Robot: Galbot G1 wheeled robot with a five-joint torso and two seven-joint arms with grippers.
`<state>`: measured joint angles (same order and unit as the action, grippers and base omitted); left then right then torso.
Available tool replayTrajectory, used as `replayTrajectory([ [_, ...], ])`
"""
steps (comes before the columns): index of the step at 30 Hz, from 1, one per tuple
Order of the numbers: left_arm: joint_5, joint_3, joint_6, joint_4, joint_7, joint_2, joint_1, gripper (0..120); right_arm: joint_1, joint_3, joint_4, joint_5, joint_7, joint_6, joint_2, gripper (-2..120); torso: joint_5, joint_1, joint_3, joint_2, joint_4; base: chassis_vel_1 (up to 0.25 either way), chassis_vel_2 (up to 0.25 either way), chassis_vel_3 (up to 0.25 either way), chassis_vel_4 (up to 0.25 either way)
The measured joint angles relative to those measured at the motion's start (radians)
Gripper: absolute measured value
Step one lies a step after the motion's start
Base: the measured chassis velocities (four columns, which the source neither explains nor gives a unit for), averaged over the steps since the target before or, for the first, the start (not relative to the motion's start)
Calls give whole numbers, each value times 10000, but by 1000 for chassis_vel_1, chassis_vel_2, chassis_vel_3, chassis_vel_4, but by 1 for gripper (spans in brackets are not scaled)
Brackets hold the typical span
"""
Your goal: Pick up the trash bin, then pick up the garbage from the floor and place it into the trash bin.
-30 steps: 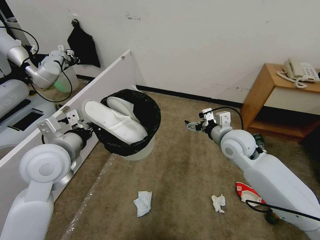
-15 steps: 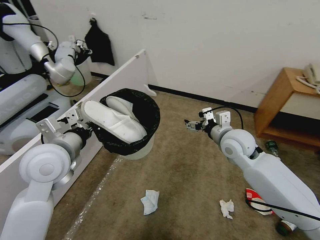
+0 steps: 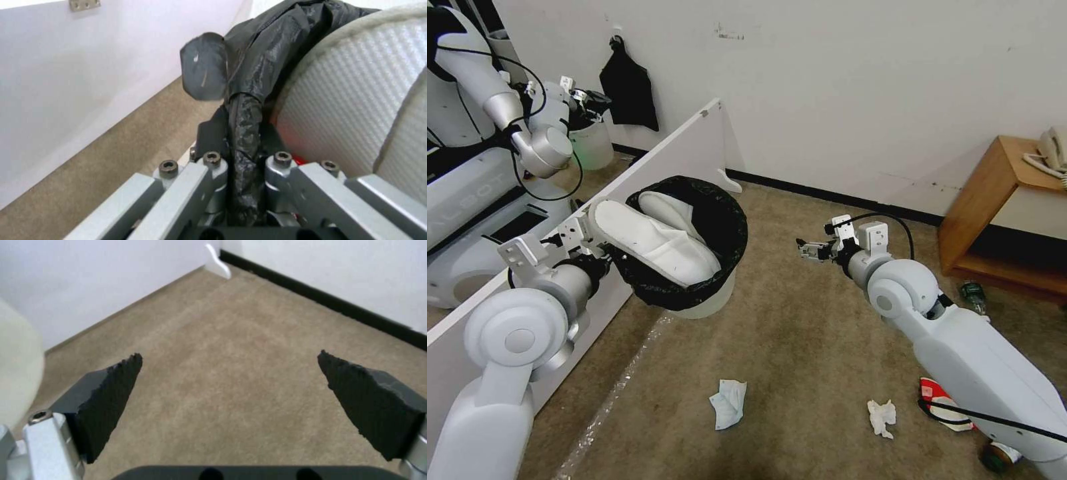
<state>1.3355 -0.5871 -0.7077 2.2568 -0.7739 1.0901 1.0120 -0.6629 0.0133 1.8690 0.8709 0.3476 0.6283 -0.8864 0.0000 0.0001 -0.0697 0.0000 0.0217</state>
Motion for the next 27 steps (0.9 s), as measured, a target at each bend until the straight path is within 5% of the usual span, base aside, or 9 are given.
replayTrajectory([
  [27,110,-147,-29,212,26,-27,114,4,-206,3021,-887,-94,-1025,-769,-36,100,1,0,1,0,1,0,0,0,0],
])
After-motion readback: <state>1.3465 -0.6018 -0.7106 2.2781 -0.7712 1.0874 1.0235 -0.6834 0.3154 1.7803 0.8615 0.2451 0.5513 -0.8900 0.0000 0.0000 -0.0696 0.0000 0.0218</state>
